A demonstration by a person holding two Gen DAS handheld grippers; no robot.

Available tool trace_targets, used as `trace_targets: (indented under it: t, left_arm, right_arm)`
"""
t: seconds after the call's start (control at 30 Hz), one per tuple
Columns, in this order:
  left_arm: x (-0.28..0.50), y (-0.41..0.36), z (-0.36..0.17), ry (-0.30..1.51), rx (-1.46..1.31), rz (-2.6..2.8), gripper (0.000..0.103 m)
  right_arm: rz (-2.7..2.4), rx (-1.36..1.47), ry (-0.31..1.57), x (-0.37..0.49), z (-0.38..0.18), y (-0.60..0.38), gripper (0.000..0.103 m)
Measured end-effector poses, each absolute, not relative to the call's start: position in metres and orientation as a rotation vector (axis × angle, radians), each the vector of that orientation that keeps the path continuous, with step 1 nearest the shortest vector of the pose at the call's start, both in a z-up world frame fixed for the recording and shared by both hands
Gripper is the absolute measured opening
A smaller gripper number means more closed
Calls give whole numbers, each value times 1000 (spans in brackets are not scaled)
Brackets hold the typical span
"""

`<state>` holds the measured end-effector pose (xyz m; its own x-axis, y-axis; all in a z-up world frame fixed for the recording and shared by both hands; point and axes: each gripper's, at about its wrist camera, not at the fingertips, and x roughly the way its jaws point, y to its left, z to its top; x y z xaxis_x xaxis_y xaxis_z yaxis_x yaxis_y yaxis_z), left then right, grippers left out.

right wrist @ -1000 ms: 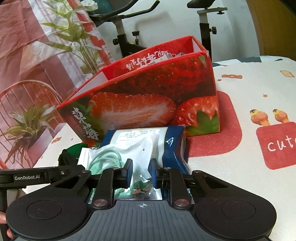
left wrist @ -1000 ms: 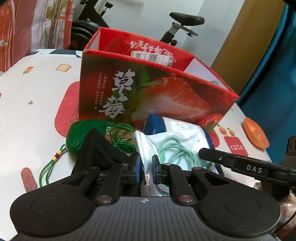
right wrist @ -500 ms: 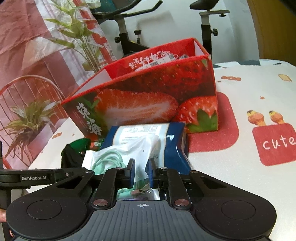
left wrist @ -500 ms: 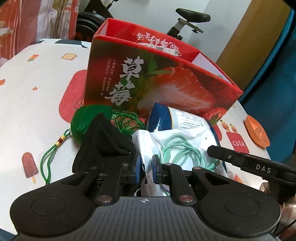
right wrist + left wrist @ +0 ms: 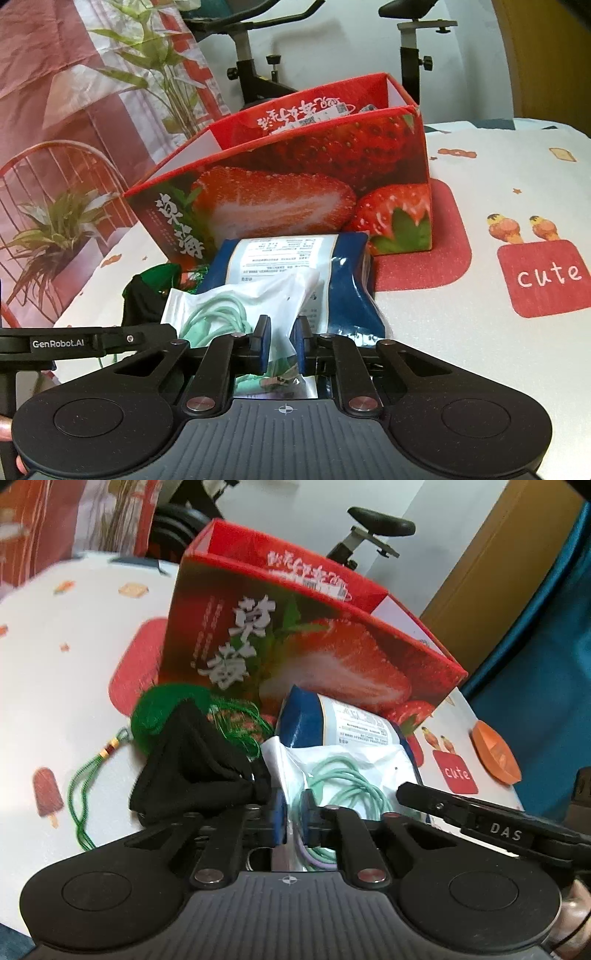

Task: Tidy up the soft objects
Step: 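Close the right tool on the cable bag beside the left tool, then lift the cable bag with both tools and carry it over the red box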

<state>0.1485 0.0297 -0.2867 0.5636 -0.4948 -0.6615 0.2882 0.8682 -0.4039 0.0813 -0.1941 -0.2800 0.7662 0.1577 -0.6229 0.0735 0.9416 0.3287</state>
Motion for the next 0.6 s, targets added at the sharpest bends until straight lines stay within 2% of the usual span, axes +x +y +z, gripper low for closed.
trace_targets:
  t: [0.4, 0.6]
  left_arm:
    - [135, 35, -260, 711, -254, -444, 2]
    - [138, 32, -229, 620, -210, -488, 3]
  right_arm:
    - [79, 321, 613, 73, -256, -191, 11]
    - [99, 320, 511, 78, -216, -201, 11]
